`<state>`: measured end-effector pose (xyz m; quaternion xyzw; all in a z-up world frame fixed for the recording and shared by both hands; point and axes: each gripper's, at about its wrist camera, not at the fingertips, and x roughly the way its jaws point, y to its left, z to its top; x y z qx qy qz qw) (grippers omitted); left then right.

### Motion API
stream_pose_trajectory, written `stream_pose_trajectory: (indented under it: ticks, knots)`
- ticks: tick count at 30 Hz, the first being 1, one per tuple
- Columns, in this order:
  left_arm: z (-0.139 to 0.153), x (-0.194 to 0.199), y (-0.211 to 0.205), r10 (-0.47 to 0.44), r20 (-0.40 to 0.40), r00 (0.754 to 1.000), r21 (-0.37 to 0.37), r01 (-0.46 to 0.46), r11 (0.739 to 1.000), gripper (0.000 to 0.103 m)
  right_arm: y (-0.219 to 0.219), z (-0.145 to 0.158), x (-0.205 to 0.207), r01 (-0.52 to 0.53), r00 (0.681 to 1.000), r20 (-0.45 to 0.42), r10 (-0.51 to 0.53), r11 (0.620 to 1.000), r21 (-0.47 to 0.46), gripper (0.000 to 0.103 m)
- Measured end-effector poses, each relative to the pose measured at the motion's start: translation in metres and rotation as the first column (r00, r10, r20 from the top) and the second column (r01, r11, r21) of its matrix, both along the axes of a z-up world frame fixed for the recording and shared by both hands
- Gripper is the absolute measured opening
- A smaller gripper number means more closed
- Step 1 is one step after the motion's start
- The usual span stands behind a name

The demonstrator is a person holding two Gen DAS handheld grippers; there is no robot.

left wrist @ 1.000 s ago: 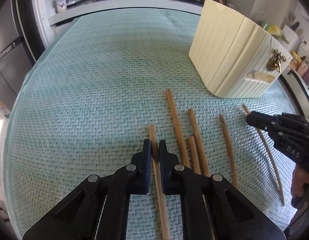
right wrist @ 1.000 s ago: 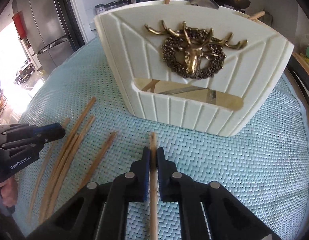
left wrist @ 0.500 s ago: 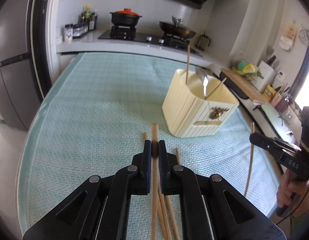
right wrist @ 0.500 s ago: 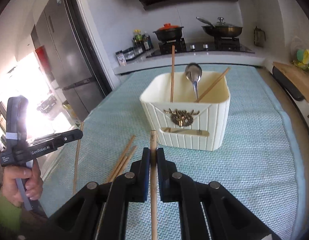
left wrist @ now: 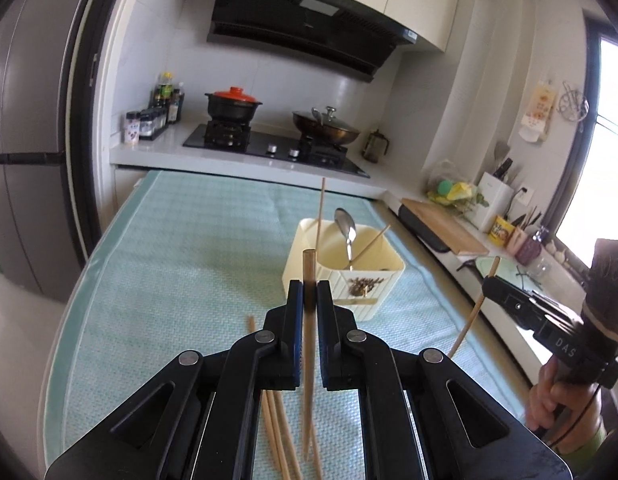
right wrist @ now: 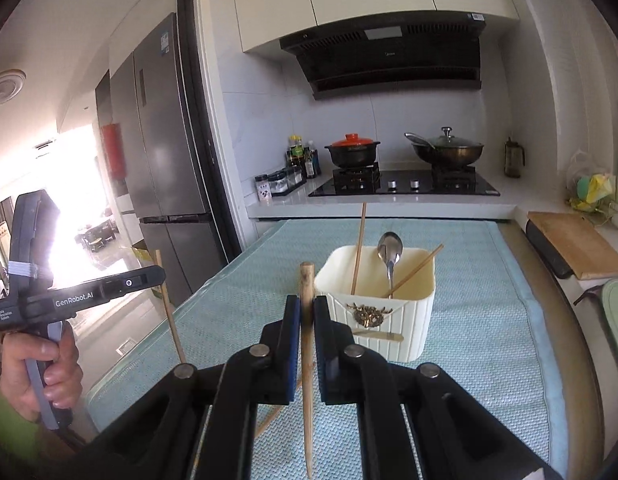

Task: Organize utensils
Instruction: 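Lift both chopsticks and carry them over the cream holder with both grippers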

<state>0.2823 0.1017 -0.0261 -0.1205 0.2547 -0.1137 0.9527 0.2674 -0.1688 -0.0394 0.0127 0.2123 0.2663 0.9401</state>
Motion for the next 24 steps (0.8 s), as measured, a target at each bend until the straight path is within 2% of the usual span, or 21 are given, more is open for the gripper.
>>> stream_pose_trajectory:
  ticks: [7, 13, 20, 24]
  knots:
    - [0.016, 0.019, -0.005, -0.013, 0.018, 1.0, -0.025, 0.013, 1.0, 0.005, -0.006, 0.012, 0.012, 0.01, 1.0, 0.019, -0.011, 1.0, 0.018, 0.007]
    - [0.047, 0.053, -0.012, -0.024, 0.053, 0.998, -0.047, 0.026, 0.999, 0.005, -0.013, 0.039, 0.042, 0.023, 0.999, 0.041, -0.024, 0.999, 0.038, 0.007]
    - [0.093, 0.102, -0.027, -0.01, 0.136, 0.991, -0.06, 0.019, 0.998, 0.005, -0.015, 0.087, 0.088, 0.051, 0.99, 0.125, -0.06, 0.996, 0.07, 0.007]
    - [0.101, 0.131, -0.034, 0.029, 0.171, 0.985, -0.066, -0.018, 0.998, 0.005, -0.008, 0.106, 0.114, 0.079, 0.975, 0.205, -0.09, 0.995, 0.059, 0.007]
